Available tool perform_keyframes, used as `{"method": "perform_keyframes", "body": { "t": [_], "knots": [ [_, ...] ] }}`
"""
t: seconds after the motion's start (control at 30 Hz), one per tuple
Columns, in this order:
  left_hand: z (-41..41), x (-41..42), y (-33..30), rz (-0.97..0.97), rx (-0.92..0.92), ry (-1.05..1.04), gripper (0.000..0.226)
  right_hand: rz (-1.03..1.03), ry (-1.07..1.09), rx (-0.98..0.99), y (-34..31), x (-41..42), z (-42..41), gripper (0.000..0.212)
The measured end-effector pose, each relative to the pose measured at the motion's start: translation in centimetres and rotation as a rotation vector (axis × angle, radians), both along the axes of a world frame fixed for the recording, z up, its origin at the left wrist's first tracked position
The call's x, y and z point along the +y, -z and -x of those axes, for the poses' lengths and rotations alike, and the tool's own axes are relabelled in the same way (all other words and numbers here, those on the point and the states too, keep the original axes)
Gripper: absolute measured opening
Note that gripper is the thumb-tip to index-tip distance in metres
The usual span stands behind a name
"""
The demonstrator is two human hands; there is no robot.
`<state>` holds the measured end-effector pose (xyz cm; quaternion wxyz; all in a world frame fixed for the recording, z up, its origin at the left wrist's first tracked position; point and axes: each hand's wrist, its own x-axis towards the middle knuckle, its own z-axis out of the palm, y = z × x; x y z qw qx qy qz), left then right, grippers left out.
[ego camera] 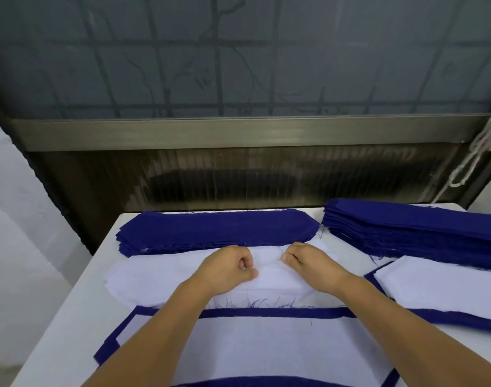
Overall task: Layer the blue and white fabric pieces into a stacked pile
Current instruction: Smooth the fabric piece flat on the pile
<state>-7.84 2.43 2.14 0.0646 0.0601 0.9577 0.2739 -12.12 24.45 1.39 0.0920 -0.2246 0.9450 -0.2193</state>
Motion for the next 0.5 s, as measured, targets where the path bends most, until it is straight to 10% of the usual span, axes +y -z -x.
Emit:
{"method": "perform_keyframes", "body": {
  "t": [0.5],
  "knots": [
    [-2.3,-3.2,0.0,0.336,0.252,-0.015,0.013,-0.026,-0.054,0.126,0.1,0.6,-1.2,0.005]
  ]
}}
